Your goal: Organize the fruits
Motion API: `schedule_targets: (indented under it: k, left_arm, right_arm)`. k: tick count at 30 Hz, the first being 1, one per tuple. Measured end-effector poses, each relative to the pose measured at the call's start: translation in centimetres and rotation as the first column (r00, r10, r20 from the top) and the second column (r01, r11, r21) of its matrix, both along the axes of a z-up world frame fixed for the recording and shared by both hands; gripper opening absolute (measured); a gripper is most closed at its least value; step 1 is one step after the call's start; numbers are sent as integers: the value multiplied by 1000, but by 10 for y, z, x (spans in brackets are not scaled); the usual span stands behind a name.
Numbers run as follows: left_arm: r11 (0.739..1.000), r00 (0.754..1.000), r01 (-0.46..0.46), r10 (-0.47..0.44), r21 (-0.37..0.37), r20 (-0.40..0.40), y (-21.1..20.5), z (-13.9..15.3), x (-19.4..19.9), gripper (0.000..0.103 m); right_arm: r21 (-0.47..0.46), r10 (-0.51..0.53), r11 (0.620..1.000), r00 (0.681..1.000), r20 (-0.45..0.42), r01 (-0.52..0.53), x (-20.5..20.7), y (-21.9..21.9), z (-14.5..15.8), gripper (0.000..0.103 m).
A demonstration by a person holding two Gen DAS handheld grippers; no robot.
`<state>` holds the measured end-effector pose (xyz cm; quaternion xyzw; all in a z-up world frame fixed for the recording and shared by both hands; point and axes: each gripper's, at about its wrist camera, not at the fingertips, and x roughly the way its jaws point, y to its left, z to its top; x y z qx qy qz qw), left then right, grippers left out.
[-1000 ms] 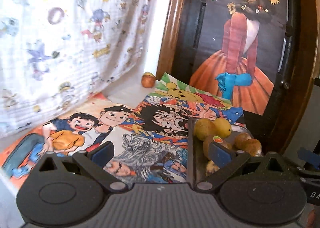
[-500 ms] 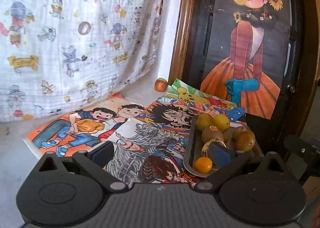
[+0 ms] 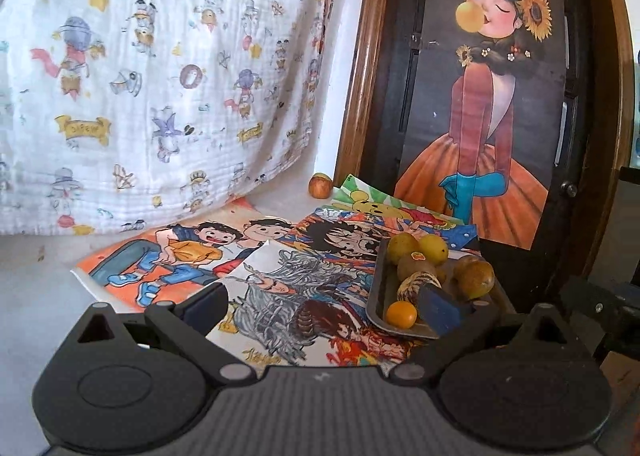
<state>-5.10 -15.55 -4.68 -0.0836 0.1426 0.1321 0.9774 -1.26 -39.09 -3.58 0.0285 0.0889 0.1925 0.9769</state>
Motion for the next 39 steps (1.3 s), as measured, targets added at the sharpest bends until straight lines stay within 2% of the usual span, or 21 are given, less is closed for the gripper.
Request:
schedule_targets:
  k: [19, 39]
  left_arm:
    - [1000, 1000, -20, 20, 0, 21, 17, -10, -46, 103]
    - [998, 998, -55, 55, 18, 3, 44, -25, -49, 103]
  right_arm:
    - [-43, 20, 999, 999, 35, -18, -40, 30, -5, 103]
    - [-60, 8, 998, 999, 34, -6, -38, 53, -34, 103]
